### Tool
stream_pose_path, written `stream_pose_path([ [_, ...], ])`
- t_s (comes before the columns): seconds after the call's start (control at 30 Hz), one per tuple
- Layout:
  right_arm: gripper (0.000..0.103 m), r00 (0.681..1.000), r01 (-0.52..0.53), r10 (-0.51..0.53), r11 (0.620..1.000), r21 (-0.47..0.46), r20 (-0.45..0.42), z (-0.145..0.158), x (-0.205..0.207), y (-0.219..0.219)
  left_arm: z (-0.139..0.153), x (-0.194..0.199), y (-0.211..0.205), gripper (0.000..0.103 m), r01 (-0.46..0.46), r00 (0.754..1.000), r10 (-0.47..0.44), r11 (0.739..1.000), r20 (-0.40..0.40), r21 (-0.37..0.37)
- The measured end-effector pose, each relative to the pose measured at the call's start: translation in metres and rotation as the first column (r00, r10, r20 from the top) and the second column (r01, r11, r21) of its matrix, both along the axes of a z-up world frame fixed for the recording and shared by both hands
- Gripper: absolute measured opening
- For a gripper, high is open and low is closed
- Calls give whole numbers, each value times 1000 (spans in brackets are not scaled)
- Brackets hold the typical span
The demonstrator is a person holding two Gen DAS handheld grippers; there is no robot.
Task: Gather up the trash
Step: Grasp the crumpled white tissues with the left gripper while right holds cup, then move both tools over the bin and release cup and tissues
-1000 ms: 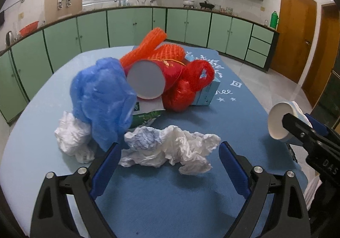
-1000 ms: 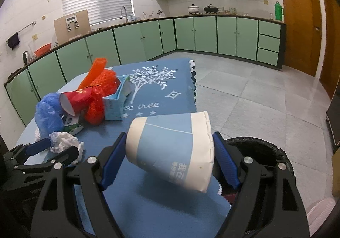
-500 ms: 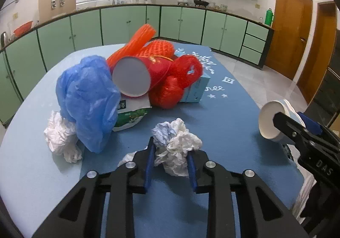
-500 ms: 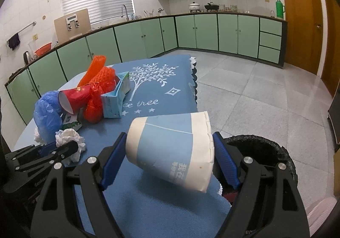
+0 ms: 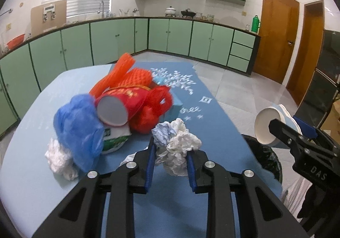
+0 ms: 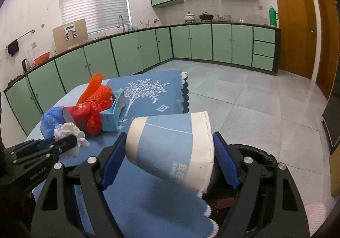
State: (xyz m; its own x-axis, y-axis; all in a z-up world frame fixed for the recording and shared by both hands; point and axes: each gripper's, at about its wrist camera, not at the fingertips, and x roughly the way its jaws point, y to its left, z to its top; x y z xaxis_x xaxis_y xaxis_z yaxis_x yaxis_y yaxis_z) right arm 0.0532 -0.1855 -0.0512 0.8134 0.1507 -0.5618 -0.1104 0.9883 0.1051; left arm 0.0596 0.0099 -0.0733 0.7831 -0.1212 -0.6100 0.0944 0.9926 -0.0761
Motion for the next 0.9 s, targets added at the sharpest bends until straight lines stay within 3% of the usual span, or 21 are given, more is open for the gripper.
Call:
stream_pose_path([
  [0.47,77,990,138,-138,990,-13,30,15,-10,-58,20,24,-64,26,145,988,-145,989,49,-14],
  [0.9,77,958,287,-287,958,-30,7,-3,-13,-125,14,48,-148,26,315,948,-315,949,49,-10],
])
